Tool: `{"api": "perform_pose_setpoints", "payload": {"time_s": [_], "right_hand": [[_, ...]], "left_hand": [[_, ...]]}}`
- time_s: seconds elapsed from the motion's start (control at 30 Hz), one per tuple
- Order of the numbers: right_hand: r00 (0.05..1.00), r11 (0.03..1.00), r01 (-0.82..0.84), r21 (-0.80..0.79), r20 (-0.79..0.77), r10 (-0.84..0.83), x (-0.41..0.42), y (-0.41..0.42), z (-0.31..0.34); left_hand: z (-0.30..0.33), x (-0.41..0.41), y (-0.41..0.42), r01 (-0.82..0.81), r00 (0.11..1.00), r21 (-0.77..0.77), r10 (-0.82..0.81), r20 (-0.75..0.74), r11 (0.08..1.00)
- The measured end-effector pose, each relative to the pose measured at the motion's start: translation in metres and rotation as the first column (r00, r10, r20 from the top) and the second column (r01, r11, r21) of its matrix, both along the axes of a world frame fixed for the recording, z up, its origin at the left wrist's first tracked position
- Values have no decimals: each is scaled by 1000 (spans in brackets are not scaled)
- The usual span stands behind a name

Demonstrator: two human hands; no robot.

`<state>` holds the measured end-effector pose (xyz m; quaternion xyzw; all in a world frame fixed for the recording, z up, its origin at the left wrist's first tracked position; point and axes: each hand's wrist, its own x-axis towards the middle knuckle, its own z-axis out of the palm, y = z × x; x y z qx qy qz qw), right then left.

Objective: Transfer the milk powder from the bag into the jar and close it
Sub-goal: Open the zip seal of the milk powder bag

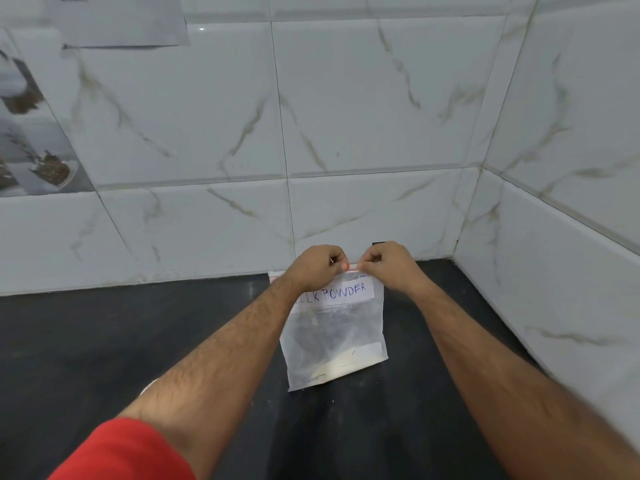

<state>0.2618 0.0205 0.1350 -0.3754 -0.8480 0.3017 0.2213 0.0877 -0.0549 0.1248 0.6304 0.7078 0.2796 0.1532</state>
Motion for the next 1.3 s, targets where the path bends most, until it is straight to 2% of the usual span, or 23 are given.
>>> {"api": "perform_pose_setpoints", "payload": {"time_s": [0.13,0.77,1.3], "right_hand": [[999,999,8,33,37,-9,-5,-4,1],[995,996,77,-43,-58,-80,12,0,-1],[988,990,114,-87,-98,-123,22,1,-1]], "left_hand": [[-2,-1,-3,-13,1000,2,13,2,1000],[0,-41,-29,-131,987,-87,122,-102,988],[-9,-90,-55,-207,976,-92,199,-88,974]]}}
